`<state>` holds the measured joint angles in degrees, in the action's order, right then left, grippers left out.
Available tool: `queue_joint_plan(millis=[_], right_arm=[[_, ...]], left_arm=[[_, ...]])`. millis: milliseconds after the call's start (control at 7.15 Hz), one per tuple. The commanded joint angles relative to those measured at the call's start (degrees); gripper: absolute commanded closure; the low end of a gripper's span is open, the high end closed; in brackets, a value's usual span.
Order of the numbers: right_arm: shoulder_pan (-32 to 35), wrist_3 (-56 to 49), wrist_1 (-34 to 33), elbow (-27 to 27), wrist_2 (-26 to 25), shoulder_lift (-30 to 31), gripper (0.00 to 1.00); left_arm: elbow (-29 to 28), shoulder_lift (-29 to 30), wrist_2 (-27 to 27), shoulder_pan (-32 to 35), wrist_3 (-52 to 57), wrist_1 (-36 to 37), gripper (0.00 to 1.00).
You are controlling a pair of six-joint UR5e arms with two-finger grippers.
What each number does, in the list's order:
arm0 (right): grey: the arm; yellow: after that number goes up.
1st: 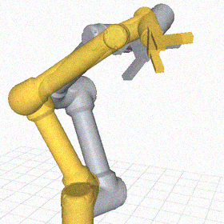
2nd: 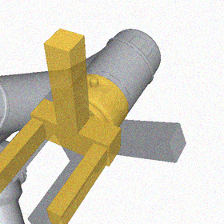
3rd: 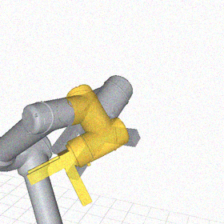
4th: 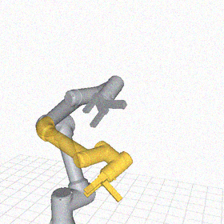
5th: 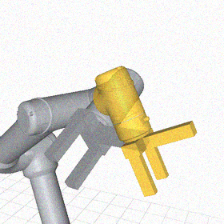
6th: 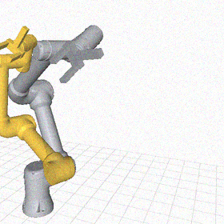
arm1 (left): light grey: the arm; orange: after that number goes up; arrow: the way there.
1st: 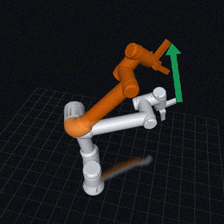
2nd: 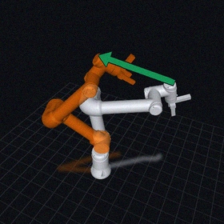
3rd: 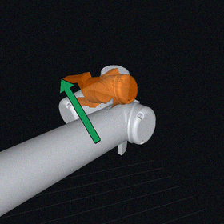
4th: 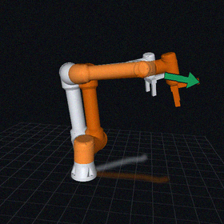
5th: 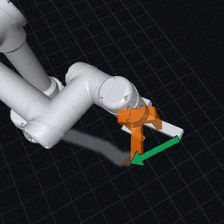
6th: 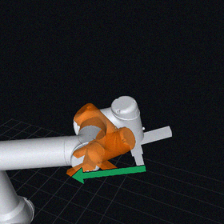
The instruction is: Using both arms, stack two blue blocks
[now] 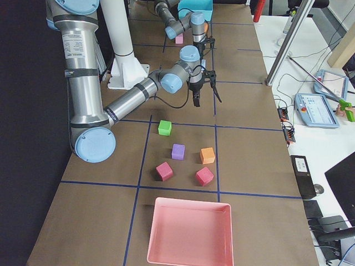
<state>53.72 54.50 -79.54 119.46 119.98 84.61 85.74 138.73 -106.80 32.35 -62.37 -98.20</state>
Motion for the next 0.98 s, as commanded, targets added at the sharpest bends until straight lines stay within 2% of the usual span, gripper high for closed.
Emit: queue_joint_plan(millis=[0,280,559,839], right_arm=[[-0.1,0.4,0.0,-0.7,-0.1,-0.2,0.0],[-0.1,0.6,0.0,-1.1,-0.1,-0.5,0.0],[-0.2,0.5,0.1,-1.9,-0.3,-0.5,0.0],[-0.2,0.6,0.0,-2.0,-0.3,-0.5,0.0]], left_arm=[[-0.2,1.6,2.2,-0.4,-0.4,5.9,0.96],[-0.6,3.3,4.2,-2.8,-3.6,8.6,0.95],[-4.2,6.2,6.2,-3.2,-3.8,8.6,0.96],[-5.1,6.8,6.9,-3.2,-4.1,8.6,0.96]])
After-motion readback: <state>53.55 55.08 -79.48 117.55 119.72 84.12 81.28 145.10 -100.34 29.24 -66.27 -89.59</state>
